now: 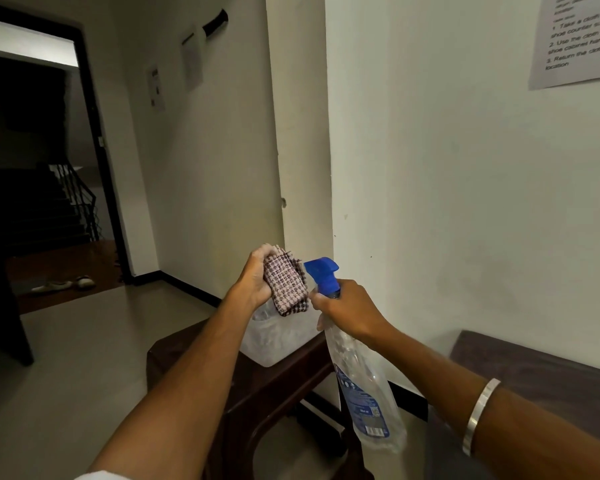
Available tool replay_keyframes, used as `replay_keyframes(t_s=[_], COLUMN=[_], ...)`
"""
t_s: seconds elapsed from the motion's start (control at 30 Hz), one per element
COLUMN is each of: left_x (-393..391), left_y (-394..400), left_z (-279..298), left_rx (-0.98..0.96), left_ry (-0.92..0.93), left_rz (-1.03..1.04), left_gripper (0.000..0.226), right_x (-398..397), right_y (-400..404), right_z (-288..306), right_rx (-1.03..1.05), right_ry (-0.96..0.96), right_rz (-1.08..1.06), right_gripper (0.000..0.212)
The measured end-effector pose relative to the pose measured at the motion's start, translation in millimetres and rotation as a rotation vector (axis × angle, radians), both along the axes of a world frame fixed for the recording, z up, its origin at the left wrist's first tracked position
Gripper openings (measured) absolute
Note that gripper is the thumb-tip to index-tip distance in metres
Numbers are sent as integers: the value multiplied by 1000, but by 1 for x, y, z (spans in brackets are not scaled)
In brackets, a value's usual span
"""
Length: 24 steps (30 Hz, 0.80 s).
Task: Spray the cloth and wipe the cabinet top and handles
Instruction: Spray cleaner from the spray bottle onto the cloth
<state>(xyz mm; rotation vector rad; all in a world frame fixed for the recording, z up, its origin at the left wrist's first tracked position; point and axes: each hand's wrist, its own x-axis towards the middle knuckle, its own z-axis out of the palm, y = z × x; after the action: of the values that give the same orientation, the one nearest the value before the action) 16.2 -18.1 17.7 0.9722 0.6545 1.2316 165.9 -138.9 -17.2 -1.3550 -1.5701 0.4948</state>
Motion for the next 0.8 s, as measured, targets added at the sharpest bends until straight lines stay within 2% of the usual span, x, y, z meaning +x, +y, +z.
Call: replay_keyframes(t_s=[0.33,0.43,0.63,0.8], left_x=[-2,-2,-3,-4], left_y=[2,1,2,1], left_z=[-5,-6,-9,-5], left_rx=[-77,-65,1,35], left_ry=[86,104,80,9], left_rz=[60,73,138,146], left_gripper=[17,10,13,22], right_x=[-3,-4,-8,-9], right_y=[0,0,-3,-5], right_z=[-1,-2,-6,-6], right_rx=[12,18,-12,-17], right_ry=[-13,1,-2,-98], right_rz=[48,67,93,82], right_gripper=[16,16,15,17])
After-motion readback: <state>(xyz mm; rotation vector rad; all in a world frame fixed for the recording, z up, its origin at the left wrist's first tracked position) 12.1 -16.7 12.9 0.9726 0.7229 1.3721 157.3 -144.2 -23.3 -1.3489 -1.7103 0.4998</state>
